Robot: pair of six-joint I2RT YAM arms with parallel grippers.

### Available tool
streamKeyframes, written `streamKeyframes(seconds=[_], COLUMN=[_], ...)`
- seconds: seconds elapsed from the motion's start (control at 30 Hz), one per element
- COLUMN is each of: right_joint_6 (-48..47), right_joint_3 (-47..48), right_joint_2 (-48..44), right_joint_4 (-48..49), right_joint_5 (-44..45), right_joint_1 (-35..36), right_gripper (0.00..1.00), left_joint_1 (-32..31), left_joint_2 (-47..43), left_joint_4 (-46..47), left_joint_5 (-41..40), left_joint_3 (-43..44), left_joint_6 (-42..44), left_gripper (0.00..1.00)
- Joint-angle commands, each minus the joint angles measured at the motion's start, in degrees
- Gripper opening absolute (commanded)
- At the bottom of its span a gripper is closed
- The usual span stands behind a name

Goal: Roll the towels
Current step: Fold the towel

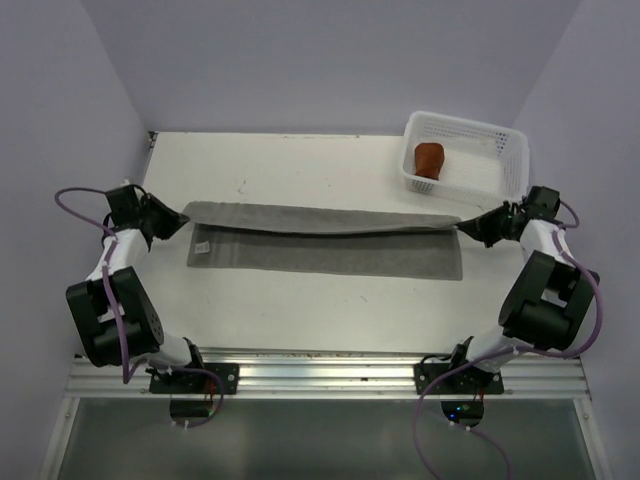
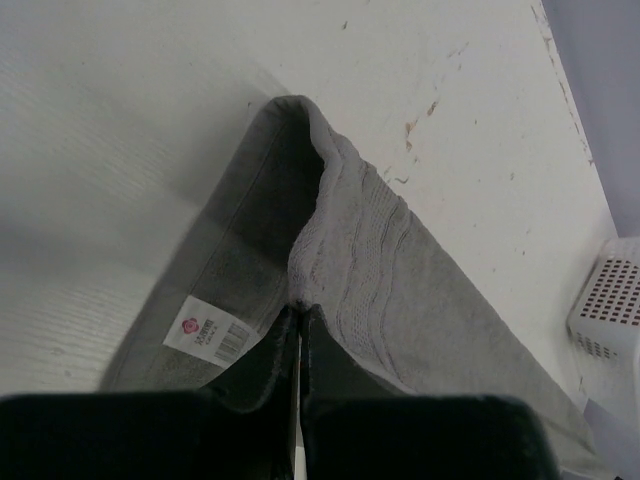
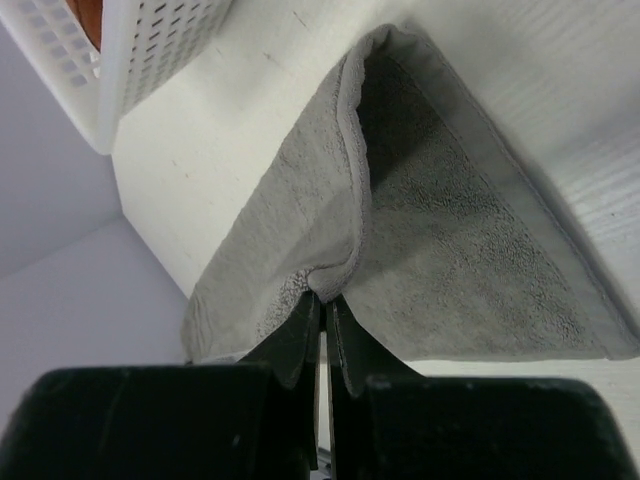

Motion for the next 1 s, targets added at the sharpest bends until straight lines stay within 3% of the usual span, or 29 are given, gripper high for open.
streamKeyframes(seconds=[0.0,0.97], right_joint_6=[-5.2,-18.1], right_joint_3=[0.5,6.5], right_joint_2=[-4.2,-2.6], right_joint_4=[-5.2,-22.1], right_joint_5=[0.9,11.6], right_joint_1=[-0.6,-0.5], right_gripper=[0.0,0.0], left_joint_1=[0.7,3.2], left_joint_2=[-3.4,-10.6], left_joint_4=[0.7,-2.9], left_joint_5=[1.9,-1.4], left_joint_3=[-2.0,-7.3], left_joint_6=[2.1,4.6], left_gripper=[0.0,0.0])
